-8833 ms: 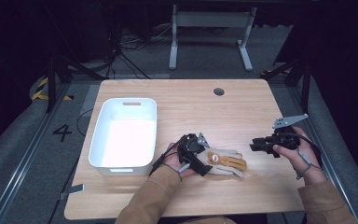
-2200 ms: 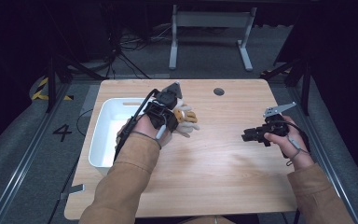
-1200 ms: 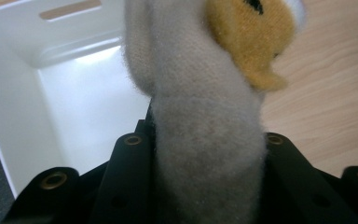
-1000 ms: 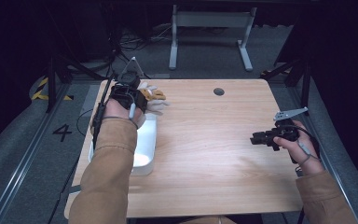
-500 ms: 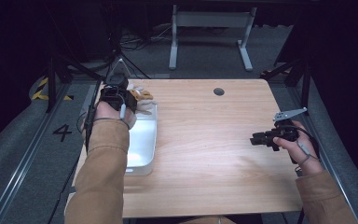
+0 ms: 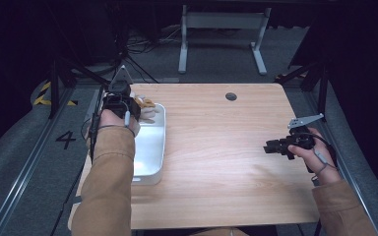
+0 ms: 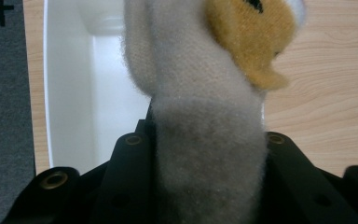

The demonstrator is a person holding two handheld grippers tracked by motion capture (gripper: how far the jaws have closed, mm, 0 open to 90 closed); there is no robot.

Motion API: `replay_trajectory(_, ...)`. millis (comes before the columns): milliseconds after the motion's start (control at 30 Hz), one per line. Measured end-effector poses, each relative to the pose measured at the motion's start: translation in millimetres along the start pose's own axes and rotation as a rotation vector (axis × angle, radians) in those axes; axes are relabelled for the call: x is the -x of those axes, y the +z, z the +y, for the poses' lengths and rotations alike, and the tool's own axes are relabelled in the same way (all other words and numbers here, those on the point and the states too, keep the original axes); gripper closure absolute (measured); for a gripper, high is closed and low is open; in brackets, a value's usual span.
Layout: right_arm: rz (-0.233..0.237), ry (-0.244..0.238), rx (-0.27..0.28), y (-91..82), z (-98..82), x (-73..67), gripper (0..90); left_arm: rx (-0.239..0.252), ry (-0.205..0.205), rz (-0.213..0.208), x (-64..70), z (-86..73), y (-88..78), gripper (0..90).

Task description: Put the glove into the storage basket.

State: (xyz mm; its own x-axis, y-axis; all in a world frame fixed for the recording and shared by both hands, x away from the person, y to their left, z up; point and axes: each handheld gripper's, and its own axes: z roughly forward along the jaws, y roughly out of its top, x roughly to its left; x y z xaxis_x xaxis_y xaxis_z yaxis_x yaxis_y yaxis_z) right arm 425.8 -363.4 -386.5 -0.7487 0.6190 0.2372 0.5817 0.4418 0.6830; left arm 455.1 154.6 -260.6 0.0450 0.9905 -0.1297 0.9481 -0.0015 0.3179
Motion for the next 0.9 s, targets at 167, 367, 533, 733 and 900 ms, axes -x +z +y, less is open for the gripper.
replay_trajectory(167, -0.001, 0.008, 0.003, -0.8, -1.3, 2.2, 64.6, -0.007, -0.022, -0.007, -5.1, -2.3, 12.3, 68.6)
replay_trajectory(367, -0.003, 0.008, -0.004, 0.7, -1.3, 2.4, 64.6, -0.013, -0.031, -0.016, -10.6, -6.9, 27.2, 68.3)
replay_trajectory(533, -0.002, 0.01, -0.007, 2.2, -1.4, 2.0, 64.5, -0.024, -0.035, -0.001, -12.6, -9.6, 36.5, 68.2)
replay_trajectory(733, -0.001, 0.008, -0.012, 3.6, -1.9, 2.5, 64.5, -0.021, -0.056, 0.005, -17.9, -11.9, 48.4, 68.1)
replay_trajectory(900, -0.001, 0.01, -0.014, 3.3, -2.3, 3.4, 64.5, -0.028, -0.071, -0.004, -20.9, -15.6, 61.8, 68.0)
